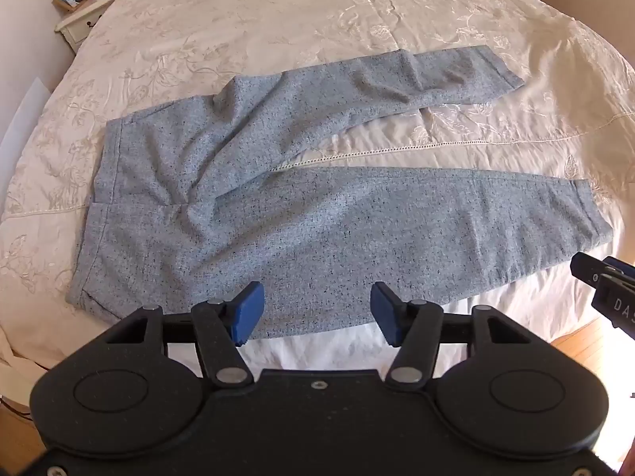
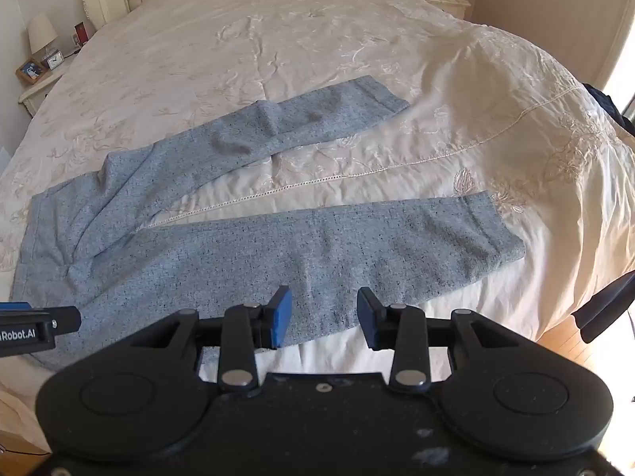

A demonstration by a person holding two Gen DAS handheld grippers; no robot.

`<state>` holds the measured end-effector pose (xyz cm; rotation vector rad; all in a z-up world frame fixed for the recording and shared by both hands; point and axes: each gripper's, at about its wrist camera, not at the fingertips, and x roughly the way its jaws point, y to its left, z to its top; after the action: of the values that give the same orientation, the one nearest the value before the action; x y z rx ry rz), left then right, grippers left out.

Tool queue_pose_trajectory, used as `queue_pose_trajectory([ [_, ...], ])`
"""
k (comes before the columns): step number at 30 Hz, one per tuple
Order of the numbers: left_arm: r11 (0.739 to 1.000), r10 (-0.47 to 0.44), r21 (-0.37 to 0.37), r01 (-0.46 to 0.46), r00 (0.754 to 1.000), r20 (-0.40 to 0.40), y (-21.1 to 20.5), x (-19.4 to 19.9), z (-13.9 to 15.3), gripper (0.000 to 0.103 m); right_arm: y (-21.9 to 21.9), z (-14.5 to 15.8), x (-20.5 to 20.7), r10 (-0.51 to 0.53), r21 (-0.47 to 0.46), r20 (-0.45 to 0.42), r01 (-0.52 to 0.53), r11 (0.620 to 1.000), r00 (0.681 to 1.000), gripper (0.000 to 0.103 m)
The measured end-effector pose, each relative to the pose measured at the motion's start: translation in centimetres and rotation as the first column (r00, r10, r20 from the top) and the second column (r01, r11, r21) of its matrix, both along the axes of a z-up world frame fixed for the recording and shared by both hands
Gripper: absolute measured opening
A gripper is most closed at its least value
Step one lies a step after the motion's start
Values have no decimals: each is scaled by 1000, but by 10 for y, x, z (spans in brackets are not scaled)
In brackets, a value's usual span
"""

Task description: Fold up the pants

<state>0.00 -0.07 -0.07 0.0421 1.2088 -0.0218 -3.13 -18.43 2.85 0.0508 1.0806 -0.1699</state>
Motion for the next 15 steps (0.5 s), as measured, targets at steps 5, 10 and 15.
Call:
queue_pose_trajectory([
  [5, 1000, 0, -2, 0, 1000, -6, -4, 0, 1, 62, 1, -2, 1, -4, -1, -2, 4, 1000, 1000, 39],
  [10, 999, -28, -19, 28, 1000, 3, -9, 0, 0, 62, -5, 2, 0, -12, -3, -2, 12, 1000, 1000, 39],
  [15, 999, -34, -27, 34, 999, 3, -5, 1, 2, 62, -3, 0, -2, -15, -10, 4, 15, 1000, 1000, 39],
])
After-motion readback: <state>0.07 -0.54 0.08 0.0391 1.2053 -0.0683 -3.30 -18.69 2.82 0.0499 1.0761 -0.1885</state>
